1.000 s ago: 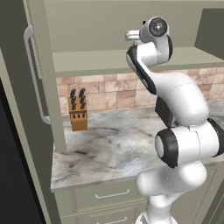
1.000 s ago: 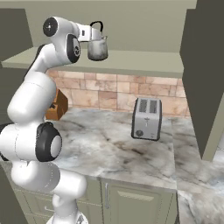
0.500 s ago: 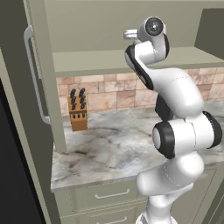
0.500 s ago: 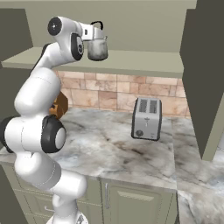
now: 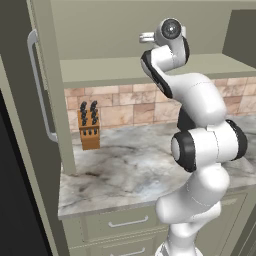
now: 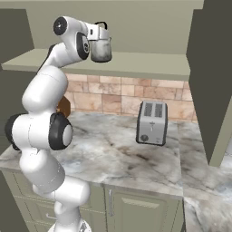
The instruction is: Open the cabinet, pick the kettle from the cabinet, and place it in the sink.
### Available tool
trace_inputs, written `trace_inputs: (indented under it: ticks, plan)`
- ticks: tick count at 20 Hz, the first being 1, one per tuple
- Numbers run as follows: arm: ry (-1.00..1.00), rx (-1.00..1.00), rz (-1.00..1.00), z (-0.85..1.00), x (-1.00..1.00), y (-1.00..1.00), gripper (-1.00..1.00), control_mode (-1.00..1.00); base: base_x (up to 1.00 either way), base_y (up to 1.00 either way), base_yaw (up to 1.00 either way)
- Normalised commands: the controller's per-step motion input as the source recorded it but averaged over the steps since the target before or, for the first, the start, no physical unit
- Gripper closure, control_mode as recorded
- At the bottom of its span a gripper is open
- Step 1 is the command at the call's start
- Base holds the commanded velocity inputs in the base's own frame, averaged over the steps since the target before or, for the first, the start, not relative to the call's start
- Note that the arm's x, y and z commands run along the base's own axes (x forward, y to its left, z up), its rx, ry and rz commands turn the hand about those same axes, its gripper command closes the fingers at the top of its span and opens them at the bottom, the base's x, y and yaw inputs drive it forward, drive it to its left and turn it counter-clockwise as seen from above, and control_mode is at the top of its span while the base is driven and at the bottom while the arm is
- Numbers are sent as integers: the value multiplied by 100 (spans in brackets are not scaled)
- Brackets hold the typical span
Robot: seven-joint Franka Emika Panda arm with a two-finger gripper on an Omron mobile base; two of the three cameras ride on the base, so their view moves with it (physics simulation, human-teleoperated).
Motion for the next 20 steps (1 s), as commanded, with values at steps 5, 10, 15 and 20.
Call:
trace_inputs:
  ticks: [5, 10, 15, 20]
  plan:
    - [0, 0, -1, 0, 24, 0, -100, -100, 0, 0, 0]
    - [0, 0, -1, 0, 16, 0, -100, -100, 0, 0, 0]
    - [0, 2, 0, -4, 1, 0, -100, -100, 0, 0, 0]
    - [5, 5, -1, -12, 0, -1, 100, -100, 0, 0, 0]
